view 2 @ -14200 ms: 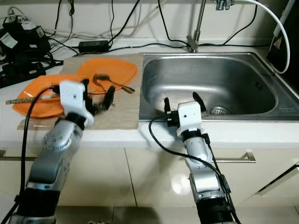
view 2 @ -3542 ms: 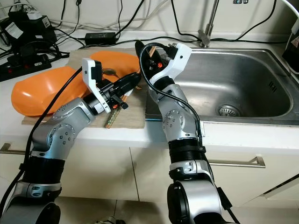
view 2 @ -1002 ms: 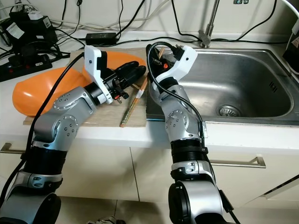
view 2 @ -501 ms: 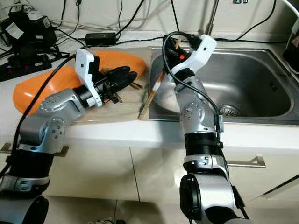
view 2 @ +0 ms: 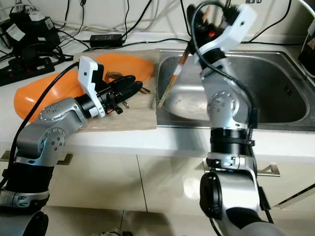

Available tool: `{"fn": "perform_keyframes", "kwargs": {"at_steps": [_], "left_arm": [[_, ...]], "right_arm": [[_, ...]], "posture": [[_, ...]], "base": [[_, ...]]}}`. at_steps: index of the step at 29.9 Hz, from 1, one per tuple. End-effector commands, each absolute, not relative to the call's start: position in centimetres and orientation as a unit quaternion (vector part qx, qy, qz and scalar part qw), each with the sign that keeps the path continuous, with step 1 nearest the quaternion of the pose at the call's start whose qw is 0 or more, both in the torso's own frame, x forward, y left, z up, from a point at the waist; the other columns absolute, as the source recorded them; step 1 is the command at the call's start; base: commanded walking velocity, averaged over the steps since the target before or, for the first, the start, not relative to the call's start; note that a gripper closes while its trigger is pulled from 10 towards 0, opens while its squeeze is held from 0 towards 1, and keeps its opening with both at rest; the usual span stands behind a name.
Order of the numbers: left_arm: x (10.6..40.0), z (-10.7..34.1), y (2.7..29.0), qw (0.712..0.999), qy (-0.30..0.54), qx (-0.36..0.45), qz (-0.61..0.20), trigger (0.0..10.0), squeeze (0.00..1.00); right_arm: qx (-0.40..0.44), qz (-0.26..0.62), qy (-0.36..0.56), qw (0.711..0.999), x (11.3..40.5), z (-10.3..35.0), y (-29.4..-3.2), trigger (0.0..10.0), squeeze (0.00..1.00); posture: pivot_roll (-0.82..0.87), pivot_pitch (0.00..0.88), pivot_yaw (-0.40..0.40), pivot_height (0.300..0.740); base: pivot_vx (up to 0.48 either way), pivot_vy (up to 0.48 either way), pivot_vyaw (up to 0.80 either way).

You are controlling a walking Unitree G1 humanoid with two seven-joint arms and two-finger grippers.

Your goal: Kitchen organization

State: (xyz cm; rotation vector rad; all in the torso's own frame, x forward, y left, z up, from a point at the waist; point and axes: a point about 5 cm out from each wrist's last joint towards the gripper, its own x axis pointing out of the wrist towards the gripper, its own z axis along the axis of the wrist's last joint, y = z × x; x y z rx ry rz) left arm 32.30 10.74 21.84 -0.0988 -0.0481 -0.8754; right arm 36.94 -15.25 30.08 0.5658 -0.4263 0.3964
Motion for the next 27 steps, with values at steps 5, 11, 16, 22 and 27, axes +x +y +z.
{"fn": "perform_keyframes", "kwargs": {"at_steps": [5, 11, 16, 22, 27], "left_arm": [[32.1, 22.0, 10.4, 0.9, -0.024, -0.051, -0.431, 10.0, 0.0], [32.0, 22.2, 10.2, 0.9, -0.027, -0.057, -0.432, 10.0, 0.0], [31.9, 22.3, 10.1, 0.899, -0.028, -0.059, -0.432, 10.0, 0.0], [31.7, 22.5, 10.1, 0.898, -0.03, -0.06, -0.434, 10.0, 0.0], [31.5, 22.7, 10.7, 0.9, -0.025, -0.051, -0.432, 10.0, 0.0]], "right_arm": [[0.231, 0.168, -0.224, 0.932, 37.3, 30.7, -16.7, 10.0, 0.0], [0.073, 0.085, -0.222, 0.969, 38.3, 28.2, -18.9, 10.0, 0.0], [-0.002, 0.067, -0.232, 0.97, 38.6, 27.7, -19.2, 10.0, 0.0], [-0.041, 0.051, -0.206, 0.976, 39.5, 25.6, -19.2, 10.0, 0.0], [-0.051, 0.028, -0.154, 0.986, 40.3, 23.1, -19.1, 10.0, 0.0]], "posture": [[-0.03, 0.0, 0.089, 0.74], [-0.03, 0.0, 0.093, 0.74], [-0.02, 0.0, 0.097, 0.74], [-0.01, 0.0, 0.101, 0.74], [0.02, 0.0, 0.112, 0.74]], "base": [[0.0, 0.0, 0.0], [0.0, 0.0, 0.0], [0.0, 0.0, 0.0], [0.0, 0.0, 0.0], [0.0, 0.0, 0.0]]}}
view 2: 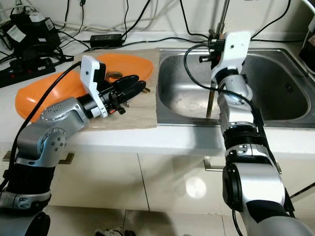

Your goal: Kitchen organization

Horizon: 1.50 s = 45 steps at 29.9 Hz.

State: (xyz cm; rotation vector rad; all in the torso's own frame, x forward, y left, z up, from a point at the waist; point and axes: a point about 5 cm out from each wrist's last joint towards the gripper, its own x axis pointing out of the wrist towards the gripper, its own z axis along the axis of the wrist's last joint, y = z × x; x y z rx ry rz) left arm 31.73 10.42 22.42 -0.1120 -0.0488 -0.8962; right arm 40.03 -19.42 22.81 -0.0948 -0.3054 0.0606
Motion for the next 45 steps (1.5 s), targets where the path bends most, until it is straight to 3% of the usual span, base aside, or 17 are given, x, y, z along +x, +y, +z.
{"fn": "perform_keyframes", "kwargs": {"at_steps": [1, 15, 28, 42, 43, 44, 45], "left_arm": [[31.4, 22.7, 10.7, 0.9, -0.024, -0.05, -0.432, 10.0, 0.0], [30.5, 23.0, 11.7, 0.906, -0.018, -0.039, -0.42, 10.0, 0.0], [30.6, 22.9, 11.5, 0.907, -0.019, -0.041, -0.419, 10.0, 0.0], [30.4, 23.0, 11.8, 0.908, -0.017, -0.034, -0.417, 10.0, 0.0], [30.3, 23.0, 11.8, 0.908, -0.017, -0.034, -0.417, 10.0, 0.0], [30.3, 23.0, 11.7, 0.908, -0.017, -0.033, -0.417, 10.0, 0.0], [30.3, 23.0, 11.7, 0.908, -0.017, -0.033, -0.417, 10.0, 0.0]], "right_arm": [[-0.045, 0.021, -0.14, 0.989, 40.4, 22.6, -19.2, 10.0, 0.0], [-0.001, -0.065, 0.024, 0.998, 40.3, 17.4, -20.4, 10.0, 0.0], [-0.005, -0.068, 0.019, 0.997, 41.2, 19.5, -19.7, 10.0, 0.0], [0.042, -0.106, 0.095, 0.989, 40.2, 16.0, -20.0, 10.0, 0.0], [0.043, -0.109, 0.1, 0.988, 40.1, 15.7, -20.1, 10.0, 0.65], [0.044, -0.112, 0.105, 0.987, 40.0, 15.5, -20.2, 10.0, 0.87], [0.047, -0.114, 0.109, 0.986, 40.0, 15.3, -20.2, 10.0, 0.93]], "posture": [[0.03, 0.0, 0.114, 0.74], [0.06, 0.0, 0.099, 0.74], [0.04, 0.0, 0.09, 0.74], [0.06, 0.0, 0.091, 0.74], [0.06, 0.0, 0.091, 0.74], [0.06, 0.0, 0.09, 0.74], [0.06, 0.0, 0.09, 0.74]], "base": [[0.0, 0.0, 0.0], [0.0, 0.0, 0.0], [0.0, 0.0, 0.0], [0.0, 0.0, 0.0], [0.0, 0.0, 0.0], [0.0, 0.0, 0.0], [0.0, 0.0, 0.0]]}}
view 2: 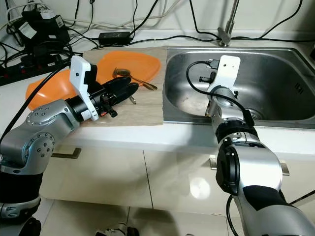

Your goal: Kitchen organization

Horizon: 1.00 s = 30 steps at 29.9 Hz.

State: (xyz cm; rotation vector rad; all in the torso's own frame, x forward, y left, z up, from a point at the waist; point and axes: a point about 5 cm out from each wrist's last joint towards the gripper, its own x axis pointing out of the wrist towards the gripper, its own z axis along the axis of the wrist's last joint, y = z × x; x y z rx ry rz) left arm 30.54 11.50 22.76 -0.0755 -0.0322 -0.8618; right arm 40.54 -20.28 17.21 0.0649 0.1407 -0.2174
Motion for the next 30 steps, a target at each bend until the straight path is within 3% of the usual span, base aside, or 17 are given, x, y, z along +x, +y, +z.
{"fn": "perform_keyframes", "kwargs": {"at_steps": [1, 2, 14, 20, 21, 22, 30], "left_arm": [[30.3, 23.0, 11.7, 0.908, -0.017, -0.033, -0.417, 10.0, 0.0], [30.3, 23.0, 11.7, 0.908, -0.017, -0.033, -0.417, 10.0, 0.0], [30.3, 23.0, 11.8, 0.908, -0.015, -0.031, -0.417, 10.0, 0.0], [30.5, 23.0, 11.7, 0.909, -0.016, -0.03, -0.416, 10.0, 0.0], [30.5, 23.0, 11.7, 0.909, -0.016, -0.03, -0.416, 10.0, 0.0], [30.5, 23.0, 11.7, 0.909, -0.017, -0.03, -0.416, 10.0, 0.0], [31.1, 22.9, 11.6, 0.916, -0.029, -0.027, -0.4, 10.0, 0.0]], "right_arm": [[0.047, -0.114, 0.109, 0.986, 40.0, 15.3, -20.2, 10.0, 0.93], [0.05, -0.117, 0.114, 0.985, 39.9, 15.1, -20.3, 10.0, 1.0], [0.049, -0.12, 0.113, 0.985, 39.9, 15.0, -20.3, 10.0, 1.0], [0.01, -0.112, 0.089, 0.99, 40.3, 16.4, -20.0, 10.0, 1.0], [-0.003, -0.107, 0.078, 0.991, 40.5, 16.8, -19.8, 10.0, 0.69], [-0.023, -0.098, 0.056, 0.993, 40.9, 17.9, -19.3, 10.0, 0.0], [-0.036, -0.028, -0.058, 0.997, 42.2, 23.6, -16.0, 10.0, 0.0]], "posture": [[0.06, 0.0, 0.09, 0.74], [0.07, 0.0, 0.089, 0.74], [0.07, 0.0, 0.088, 0.74], [0.06, 0.0, 0.086, 0.74], [0.06, 0.0, 0.086, 0.74], [0.06, 0.0, 0.084, 0.74], [0.04, 0.0, 0.076, 0.74]], "base": [[0.0, 0.0, 0.0], [0.0, 0.0, 0.0], [0.0, 0.0, 0.0], [0.0, 0.0, 0.0], [0.0, 0.0, 0.0], [0.0, 0.0, 0.0], [0.0, 0.0, 0.0]]}}
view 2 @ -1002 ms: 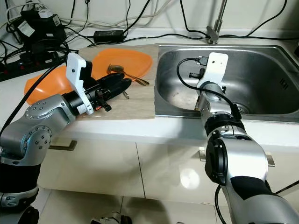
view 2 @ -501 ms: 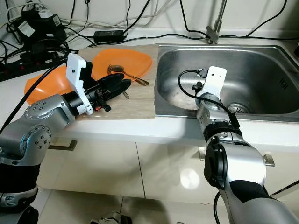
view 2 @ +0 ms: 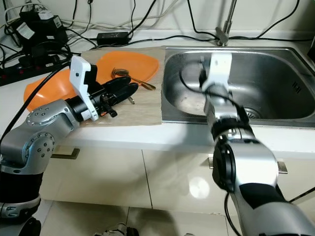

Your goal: Kitchen organization

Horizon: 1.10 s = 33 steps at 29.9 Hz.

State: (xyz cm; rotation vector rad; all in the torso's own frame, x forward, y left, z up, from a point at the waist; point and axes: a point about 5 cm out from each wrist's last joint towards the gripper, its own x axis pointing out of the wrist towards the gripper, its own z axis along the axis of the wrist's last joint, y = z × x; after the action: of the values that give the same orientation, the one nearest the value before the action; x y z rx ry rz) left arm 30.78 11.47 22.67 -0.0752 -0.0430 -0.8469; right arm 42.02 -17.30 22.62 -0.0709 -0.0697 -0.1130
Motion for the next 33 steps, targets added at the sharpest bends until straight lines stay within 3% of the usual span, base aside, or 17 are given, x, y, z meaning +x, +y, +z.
{"fn": "perform_keyframes", "kwargs": {"at_steps": [1, 11, 21, 29, 33], "left_arm": [[31.2, 22.9, 11.6, 0.916, -0.03, -0.027, -0.399, 10.0, 0.0], [32.5, 22.8, 11.4, 0.93, -0.049, -0.026, -0.362, 10.0, 0.0], [34.2, 22.4, 11.9, 0.943, -0.05, -0.018, -0.329, 10.0, 0.0], [36.0, 22.0, 11.9, 0.951, -0.025, 0.01, -0.307, 10.0, 0.0], [36.1, 21.9, 11.9, 0.958, -0.038, -0.02, -0.282, 10.0, 0.0]], "right_arm": [[-0.031, -0.017, -0.069, 0.997, 42.3, 24.2, -15.6, 10.0, 0.0], [0.106, 0.169, -0.104, 0.974, 42.1, 26.2, -11.2, 10.0, 0.0], [0.149, 0.223, -0.077, 0.96, 41.0, 23.2, -11.9, 10.0, 0.0], [0.183, 0.262, -0.053, 0.946, 39.1, 21.0, -10.9, 10.0, 0.0], [0.155, 0.243, -0.061, 0.956, 37.7, 19.4, -10.8, 10.0, 0.0]], "posture": [[0.04, 0.0, 0.076, 0.74], [0.03, 0.0, 0.067, 0.74], [0.0, 0.0, 0.071, 0.74], [-0.02, 0.0, 0.082, 0.74], [-0.02, 0.0, 0.079, 0.74]], "base": [[0.0, 0.0, 0.0], [0.0, 0.0, 0.0], [0.0, 0.0, 0.0], [0.0, 0.0, 0.0], [0.0, 0.0, 0.0]]}}
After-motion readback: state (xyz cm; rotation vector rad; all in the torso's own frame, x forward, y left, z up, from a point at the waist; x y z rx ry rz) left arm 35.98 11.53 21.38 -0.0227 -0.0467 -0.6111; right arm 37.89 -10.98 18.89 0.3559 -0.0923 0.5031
